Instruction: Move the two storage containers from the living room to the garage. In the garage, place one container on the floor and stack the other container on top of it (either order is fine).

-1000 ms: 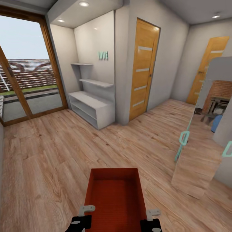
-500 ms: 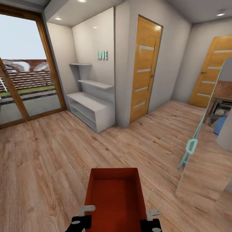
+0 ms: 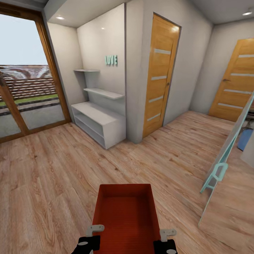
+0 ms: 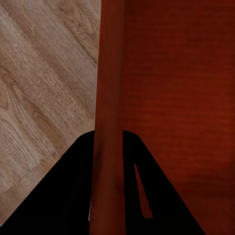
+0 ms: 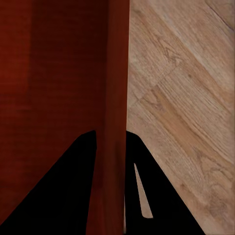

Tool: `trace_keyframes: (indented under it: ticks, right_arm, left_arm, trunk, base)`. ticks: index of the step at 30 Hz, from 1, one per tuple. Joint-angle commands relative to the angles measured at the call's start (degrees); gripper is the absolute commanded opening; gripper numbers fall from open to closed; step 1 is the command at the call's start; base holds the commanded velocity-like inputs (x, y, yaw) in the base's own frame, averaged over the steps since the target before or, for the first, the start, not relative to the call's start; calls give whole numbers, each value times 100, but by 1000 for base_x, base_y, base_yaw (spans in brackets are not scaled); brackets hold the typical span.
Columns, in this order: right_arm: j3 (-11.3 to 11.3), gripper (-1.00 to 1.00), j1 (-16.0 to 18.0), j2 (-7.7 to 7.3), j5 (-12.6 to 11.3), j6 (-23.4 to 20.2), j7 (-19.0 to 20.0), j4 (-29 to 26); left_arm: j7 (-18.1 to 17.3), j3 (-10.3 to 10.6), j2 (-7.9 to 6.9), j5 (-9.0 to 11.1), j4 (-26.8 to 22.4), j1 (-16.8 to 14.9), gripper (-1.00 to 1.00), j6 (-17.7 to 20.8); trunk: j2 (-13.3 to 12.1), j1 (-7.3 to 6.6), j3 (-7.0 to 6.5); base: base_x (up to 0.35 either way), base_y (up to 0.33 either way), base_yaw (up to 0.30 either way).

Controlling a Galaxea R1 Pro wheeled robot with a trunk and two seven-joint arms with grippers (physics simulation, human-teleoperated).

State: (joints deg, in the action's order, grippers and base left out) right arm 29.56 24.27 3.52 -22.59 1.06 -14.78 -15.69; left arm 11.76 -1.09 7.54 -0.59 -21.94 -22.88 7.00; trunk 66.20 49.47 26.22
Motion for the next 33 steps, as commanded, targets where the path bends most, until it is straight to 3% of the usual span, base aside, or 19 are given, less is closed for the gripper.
trace_keyframes:
  ticks: [1, 19, 33]
  right_arm:
    - [59, -100, 8, 0, -53, 25, -34, 14]
    - [59, -100, 8, 0, -53, 20, -37, 14]
    - [59, -100, 8, 0, -53, 17, -42, 15]
  left_arm:
    - [19, 364, 11, 50, -3, 2, -100, 30]
    - [19, 364, 11, 50, -3, 2, -100, 30]
    - [19, 364, 11, 50, -3, 2, -100, 30]
  trunk:
    - [3, 3, 6]
    - [3, 3, 6]
    - [3, 3, 6]
  base:
    - [322, 0, 0]
    - [322, 0, -5]
    - [322, 0, -257]
